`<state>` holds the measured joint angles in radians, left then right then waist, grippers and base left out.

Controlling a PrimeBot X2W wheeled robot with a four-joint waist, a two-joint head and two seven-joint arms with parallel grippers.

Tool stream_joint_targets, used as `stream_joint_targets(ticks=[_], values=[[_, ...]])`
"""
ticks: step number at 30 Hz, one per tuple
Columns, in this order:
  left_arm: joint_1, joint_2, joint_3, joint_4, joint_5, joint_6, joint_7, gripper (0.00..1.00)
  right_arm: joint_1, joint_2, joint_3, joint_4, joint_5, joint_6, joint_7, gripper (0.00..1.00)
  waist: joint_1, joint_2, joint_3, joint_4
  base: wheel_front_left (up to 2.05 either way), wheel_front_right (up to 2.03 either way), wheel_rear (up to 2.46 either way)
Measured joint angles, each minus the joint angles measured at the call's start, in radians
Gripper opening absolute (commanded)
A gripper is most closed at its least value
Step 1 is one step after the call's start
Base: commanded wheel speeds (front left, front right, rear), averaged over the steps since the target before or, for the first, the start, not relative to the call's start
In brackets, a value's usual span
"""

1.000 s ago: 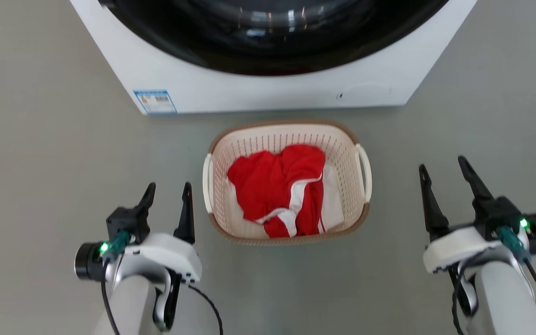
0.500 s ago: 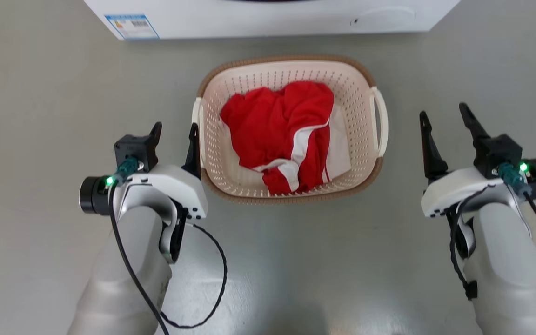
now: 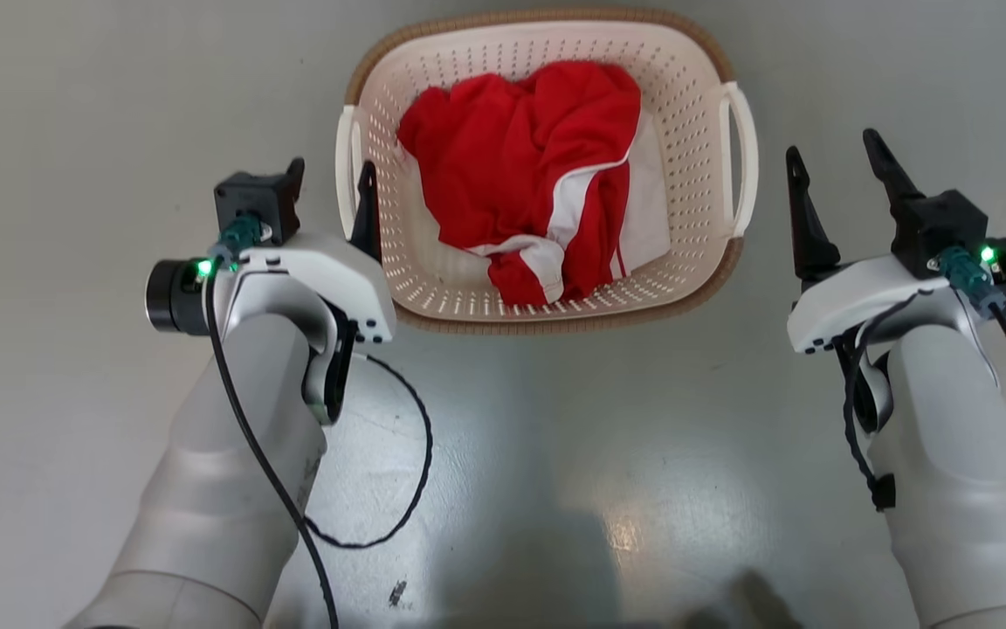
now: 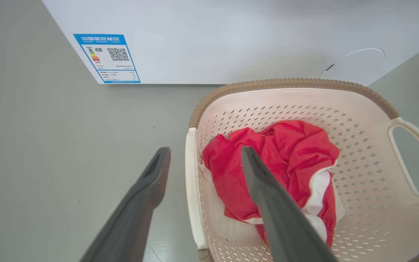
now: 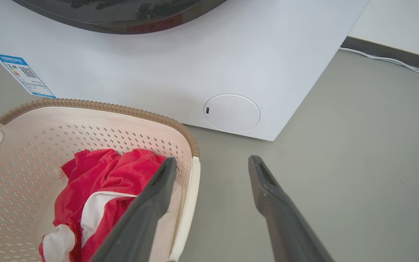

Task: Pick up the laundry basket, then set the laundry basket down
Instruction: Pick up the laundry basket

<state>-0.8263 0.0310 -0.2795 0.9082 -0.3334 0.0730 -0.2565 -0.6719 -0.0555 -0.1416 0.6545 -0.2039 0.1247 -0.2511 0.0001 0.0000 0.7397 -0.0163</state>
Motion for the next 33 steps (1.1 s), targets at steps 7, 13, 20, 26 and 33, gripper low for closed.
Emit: stream_joint_targets(ticks=[7, 13, 20, 26, 33], values=[[-0.059, -0.001, -0.034, 0.006, -0.036, 0.016, 0.000, 1.00, -0.046, -0.002, 0.001, 0.015, 0.000, 0.000, 0.000, 1.00, 0.0000, 0.0000, 0.063, 0.005, 0.00, 0.00, 0.00], [-0.096, -0.001, -0.063, 0.014, -0.046, 0.026, 0.000, 1.00, -0.076, -0.002, 0.001, 0.034, -0.002, 0.000, 0.000, 1.00, 0.0000, 0.0000, 0.109, 0.013, 0.00, 0.00, 0.00], [-0.127, -0.001, -0.095, 0.034, -0.057, 0.042, 0.000, 1.00, -0.111, -0.003, -0.001, 0.045, -0.003, 0.000, 0.000, 1.00, 0.0000, 0.0000, 0.144, 0.018, 0.00, 0.00, 0.00], [-0.145, -0.002, -0.107, 0.054, -0.081, 0.050, 0.000, 1.00, -0.114, -0.004, 0.000, 0.045, -0.001, 0.000, 0.000, 1.00, 0.0000, 0.0000, 0.169, 0.016, 0.00, 0.00, 0.00], [-0.182, -0.002, -0.124, 0.089, -0.093, 0.050, 0.000, 1.00, -0.134, -0.005, -0.007, 0.074, 0.014, 0.000, 0.000, 1.00, 0.0000, 0.0000, 0.200, 0.013, 0.00, 0.00, 0.00]])
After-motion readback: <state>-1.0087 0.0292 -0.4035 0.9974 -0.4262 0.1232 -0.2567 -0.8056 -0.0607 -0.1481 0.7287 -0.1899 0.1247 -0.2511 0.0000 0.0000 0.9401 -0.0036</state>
